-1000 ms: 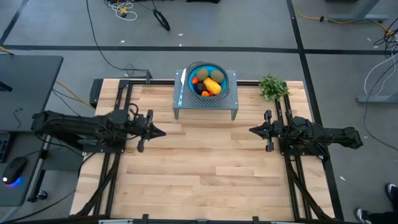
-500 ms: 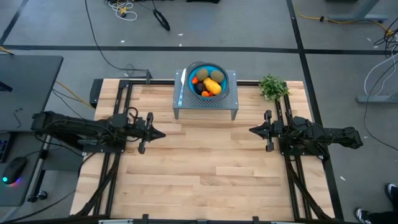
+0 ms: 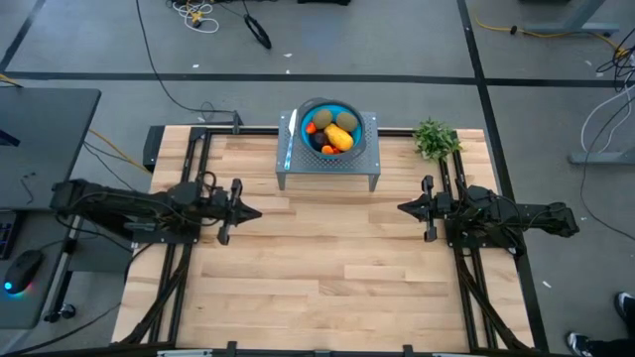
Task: Pick & Place Fruit
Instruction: Return to Home Position
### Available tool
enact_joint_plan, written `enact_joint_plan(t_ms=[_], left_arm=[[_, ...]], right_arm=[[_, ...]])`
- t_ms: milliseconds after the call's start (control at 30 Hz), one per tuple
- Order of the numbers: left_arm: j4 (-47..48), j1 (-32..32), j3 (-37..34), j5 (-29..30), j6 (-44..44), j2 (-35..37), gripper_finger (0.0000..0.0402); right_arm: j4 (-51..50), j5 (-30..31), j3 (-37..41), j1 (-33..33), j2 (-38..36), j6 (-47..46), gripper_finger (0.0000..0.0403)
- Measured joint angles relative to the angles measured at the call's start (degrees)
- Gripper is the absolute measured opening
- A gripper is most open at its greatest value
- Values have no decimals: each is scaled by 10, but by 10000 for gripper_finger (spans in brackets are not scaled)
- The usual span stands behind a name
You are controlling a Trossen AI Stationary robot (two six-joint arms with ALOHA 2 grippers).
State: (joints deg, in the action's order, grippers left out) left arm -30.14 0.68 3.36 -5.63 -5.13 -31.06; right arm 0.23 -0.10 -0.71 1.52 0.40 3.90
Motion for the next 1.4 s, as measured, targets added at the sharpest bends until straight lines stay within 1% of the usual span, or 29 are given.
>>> enact_joint_plan(t_ms=[233,367,500,633,767,1000,1133,1400], left_arm=[[39,0,0,0,0,27,2],[22,0,-16,-4,10,45,2],[43,0,-29,-6,-13,61,2],[42,0,-29,-15,8,67,2],[42,0,-29,-15,11,71,1],[69,0,-29,-15,19,77,2],[95,0,-29,-15,29,102,2],[173,0,-29,-11,36,185,3]], right_arm=[[0,0,0,0,0,0,7],[0,0,0,0,0,0,7],[0,0,0,0,0,0,7],[0,0,0,0,0,0,7],[0,0,0,0,0,0,7],[0,0,0,0,0,0,7],[0,0,0,0,0,0,7],[0,0,0,0,0,0,7]])
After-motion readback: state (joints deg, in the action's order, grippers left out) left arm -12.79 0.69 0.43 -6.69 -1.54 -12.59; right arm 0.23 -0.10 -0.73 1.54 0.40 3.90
